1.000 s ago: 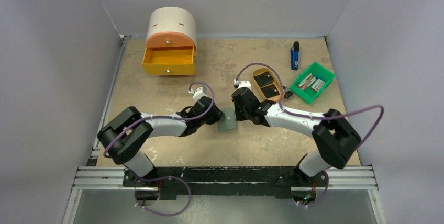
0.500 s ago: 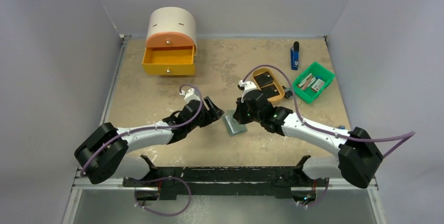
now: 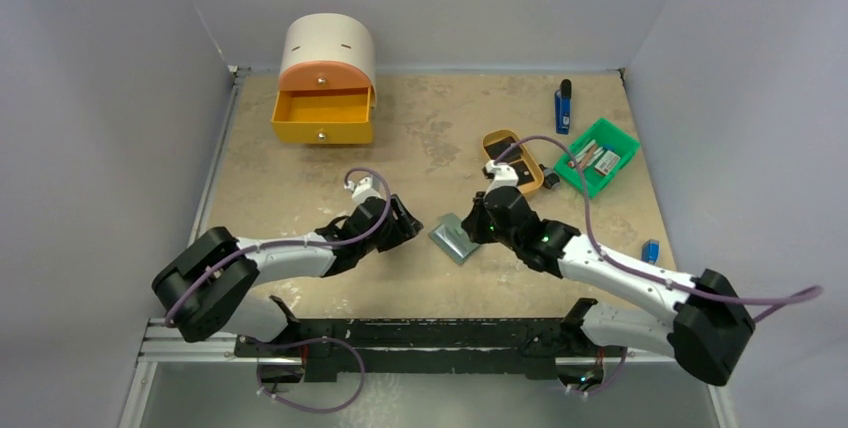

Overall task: Put the credit cards into the card holder
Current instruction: Open the card holder at the center of the board.

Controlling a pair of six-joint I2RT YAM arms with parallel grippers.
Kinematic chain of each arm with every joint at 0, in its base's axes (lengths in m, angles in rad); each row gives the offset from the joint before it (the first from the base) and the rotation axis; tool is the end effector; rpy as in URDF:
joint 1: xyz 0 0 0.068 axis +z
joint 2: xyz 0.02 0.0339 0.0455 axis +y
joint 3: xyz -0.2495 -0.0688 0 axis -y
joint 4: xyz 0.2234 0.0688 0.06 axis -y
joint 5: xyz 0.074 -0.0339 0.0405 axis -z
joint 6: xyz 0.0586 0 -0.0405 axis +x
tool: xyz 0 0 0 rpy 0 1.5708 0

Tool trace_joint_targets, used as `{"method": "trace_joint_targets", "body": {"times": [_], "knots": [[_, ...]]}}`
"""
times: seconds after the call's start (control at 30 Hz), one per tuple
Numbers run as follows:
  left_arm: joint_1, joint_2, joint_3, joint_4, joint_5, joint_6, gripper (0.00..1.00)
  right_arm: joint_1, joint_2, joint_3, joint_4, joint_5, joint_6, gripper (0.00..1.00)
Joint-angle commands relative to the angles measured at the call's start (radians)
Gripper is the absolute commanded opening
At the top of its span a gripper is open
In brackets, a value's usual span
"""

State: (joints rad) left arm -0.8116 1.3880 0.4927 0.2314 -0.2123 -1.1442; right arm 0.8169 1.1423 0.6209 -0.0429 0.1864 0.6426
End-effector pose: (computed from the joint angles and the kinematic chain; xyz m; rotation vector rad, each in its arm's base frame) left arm 0.1911 -0.1834 0.1411 -0.5086 2.2941 -0.8087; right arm 0.1798 0.1756 0.2108 -0.0785 2.1955 0.6524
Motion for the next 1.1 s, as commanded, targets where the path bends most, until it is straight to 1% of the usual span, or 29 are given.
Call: {"method": "trace_joint_targets", "body": {"times": [0.0, 0.17, 0.37, 0.5, 0.8, 0.97, 1.07], "knots": [[0.002, 0.033, 0.029, 0.064, 0.010, -0.002, 0.59, -0.004, -0.122, -0.024, -0.060, 0.191, 0.084, 0.00], [0.003, 0.110, 0.061, 0.115, 0.065, 0.008, 0.59, -0.004, -0.182, -0.010, -0.133, 0.283, 0.134, 0.00], [0.000, 0.223, 0.108, 0.206, 0.144, -0.005, 0.59, -0.004, -0.139, 0.025, -0.247, 0.395, 0.175, 0.00], [0.000, 0.281, 0.137, 0.228, 0.174, -0.003, 0.58, -0.005, -0.112, 0.015, -0.300, 0.443, 0.192, 0.00], [-0.029, 0.391, 0.199, 0.243, 0.208, 0.007, 0.52, -0.032, -0.119, -0.056, -0.335, 0.464, 0.212, 0.00], [-0.040, 0.415, 0.209, 0.243, 0.208, 0.008, 0.49, -0.056, -0.107, -0.076, -0.361, 0.455, 0.235, 0.00], [-0.042, 0.422, 0.207, 0.244, 0.224, 0.008, 0.46, -0.059, -0.089, -0.072, -0.372, 0.453, 0.252, 0.00]]}}
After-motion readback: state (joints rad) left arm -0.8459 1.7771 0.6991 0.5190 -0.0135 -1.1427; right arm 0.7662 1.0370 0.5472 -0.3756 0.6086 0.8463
